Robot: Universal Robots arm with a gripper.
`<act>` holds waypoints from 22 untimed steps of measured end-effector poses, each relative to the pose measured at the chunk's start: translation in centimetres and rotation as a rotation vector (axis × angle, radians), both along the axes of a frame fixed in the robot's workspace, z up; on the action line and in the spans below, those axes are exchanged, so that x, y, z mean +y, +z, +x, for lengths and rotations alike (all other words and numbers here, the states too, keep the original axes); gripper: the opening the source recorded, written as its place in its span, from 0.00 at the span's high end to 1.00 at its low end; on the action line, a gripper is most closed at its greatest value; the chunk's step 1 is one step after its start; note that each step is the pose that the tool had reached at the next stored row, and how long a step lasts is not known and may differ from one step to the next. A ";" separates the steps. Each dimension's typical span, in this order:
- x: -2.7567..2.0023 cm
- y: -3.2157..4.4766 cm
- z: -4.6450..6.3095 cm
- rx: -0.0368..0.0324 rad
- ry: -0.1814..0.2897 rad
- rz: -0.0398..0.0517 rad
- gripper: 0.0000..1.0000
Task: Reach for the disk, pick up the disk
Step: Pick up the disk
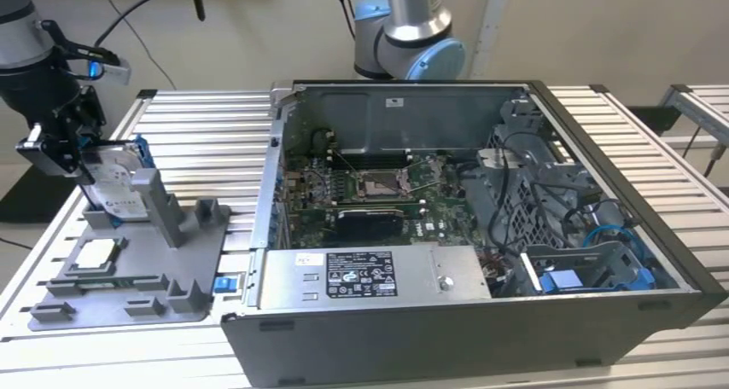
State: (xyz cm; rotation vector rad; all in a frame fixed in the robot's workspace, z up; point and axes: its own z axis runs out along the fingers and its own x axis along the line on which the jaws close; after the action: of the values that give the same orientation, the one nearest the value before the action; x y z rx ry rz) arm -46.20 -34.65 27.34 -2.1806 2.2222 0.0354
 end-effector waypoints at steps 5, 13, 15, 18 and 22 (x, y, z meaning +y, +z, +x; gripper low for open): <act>0.00 -0.43 0.0 -0.0013 0.000 0.0087 0.00; 0.00 -1.03 0.0 -0.0016 0.000 0.0248 0.00; 0.00 -1.15 0.0 -0.0014 0.000 0.0250 0.00; 0.00 -1.33 0.0 -0.0008 0.000 0.0247 0.00; 0.00 -1.42 0.0 -0.0015 0.000 0.0250 0.00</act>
State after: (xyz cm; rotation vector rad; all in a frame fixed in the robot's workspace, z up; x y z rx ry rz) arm -46.20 -34.65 25.91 -2.1673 2.2086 0.0611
